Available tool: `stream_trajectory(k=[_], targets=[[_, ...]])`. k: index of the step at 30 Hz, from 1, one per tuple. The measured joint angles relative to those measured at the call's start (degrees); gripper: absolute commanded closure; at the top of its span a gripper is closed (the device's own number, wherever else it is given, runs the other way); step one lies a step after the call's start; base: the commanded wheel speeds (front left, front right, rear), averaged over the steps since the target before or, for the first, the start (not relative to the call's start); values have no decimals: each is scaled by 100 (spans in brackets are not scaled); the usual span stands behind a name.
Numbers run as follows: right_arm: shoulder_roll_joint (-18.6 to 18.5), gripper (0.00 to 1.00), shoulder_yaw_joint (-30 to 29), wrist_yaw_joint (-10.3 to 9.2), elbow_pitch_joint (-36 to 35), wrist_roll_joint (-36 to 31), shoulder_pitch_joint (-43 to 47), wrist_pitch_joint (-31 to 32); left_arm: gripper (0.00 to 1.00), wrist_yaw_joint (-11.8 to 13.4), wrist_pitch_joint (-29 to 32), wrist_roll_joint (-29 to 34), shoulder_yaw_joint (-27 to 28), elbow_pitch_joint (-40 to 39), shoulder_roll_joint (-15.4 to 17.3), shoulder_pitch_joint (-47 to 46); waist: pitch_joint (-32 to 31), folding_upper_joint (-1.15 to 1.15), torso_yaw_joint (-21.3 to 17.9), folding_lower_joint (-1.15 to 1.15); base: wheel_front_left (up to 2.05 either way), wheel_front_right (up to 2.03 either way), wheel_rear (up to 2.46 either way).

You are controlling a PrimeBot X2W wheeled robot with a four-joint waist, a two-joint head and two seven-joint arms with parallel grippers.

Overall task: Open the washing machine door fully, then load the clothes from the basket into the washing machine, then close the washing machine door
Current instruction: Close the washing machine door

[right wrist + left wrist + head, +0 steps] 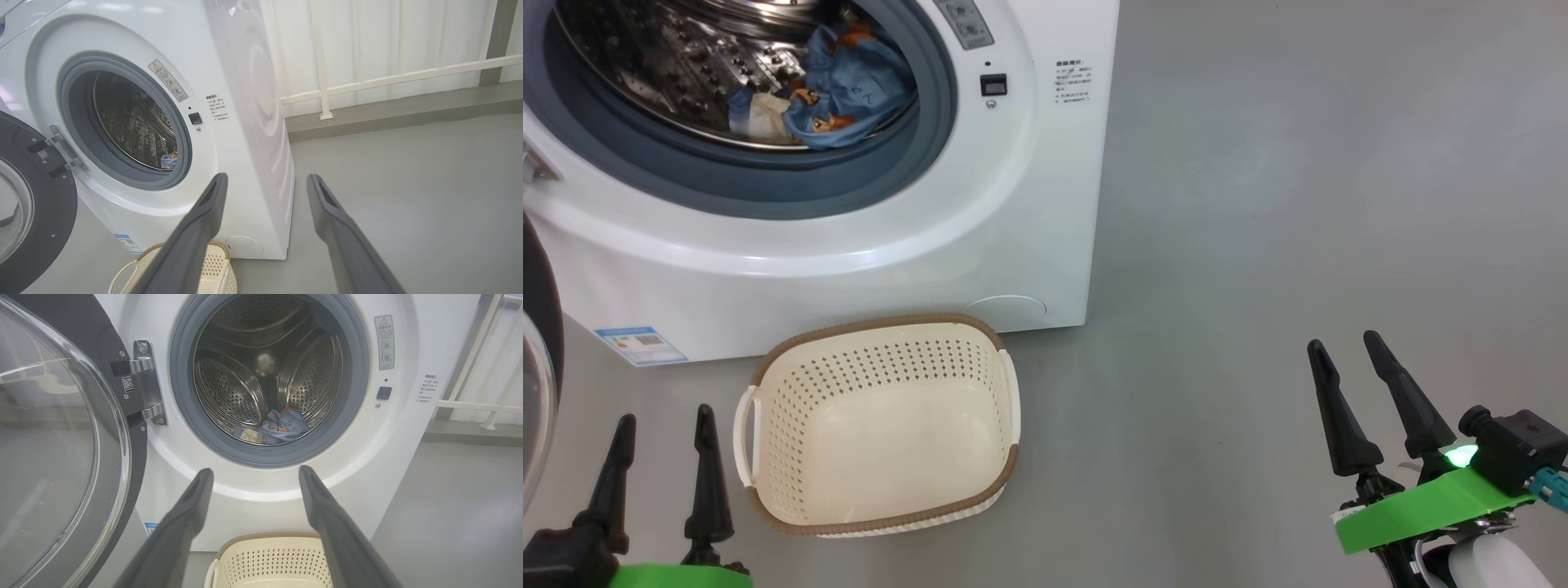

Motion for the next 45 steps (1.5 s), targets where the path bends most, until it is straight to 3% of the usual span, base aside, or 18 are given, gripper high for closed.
stream_trajectory(k=[9, 17, 29, 45], targets=[[0, 0, -10, 0, -1, 0, 0, 0, 0, 0, 0, -42, -19, -25, -15, 0, -12, 0, 84, 0, 0, 0, 0], [-59, 0, 48, 0, -8, 0, -8, 0, 0, 0, 0, -142, 71, -25, -152, -1, 26, 0, 394, 0, 0, 0, 0], [-235, 0, 334, 0, 11, 0, -70, 0, 0, 0, 0, -242, 377, -82, -333, 78, 43, 0, 1047, 0, 0, 0, 0], [-436, 0, 894, 0, 149, 54, -180, 1, 0, 54, 0, -632, 260, -81, -357, 437, -138, 0, 2104, 0, 0, 0, 0]])
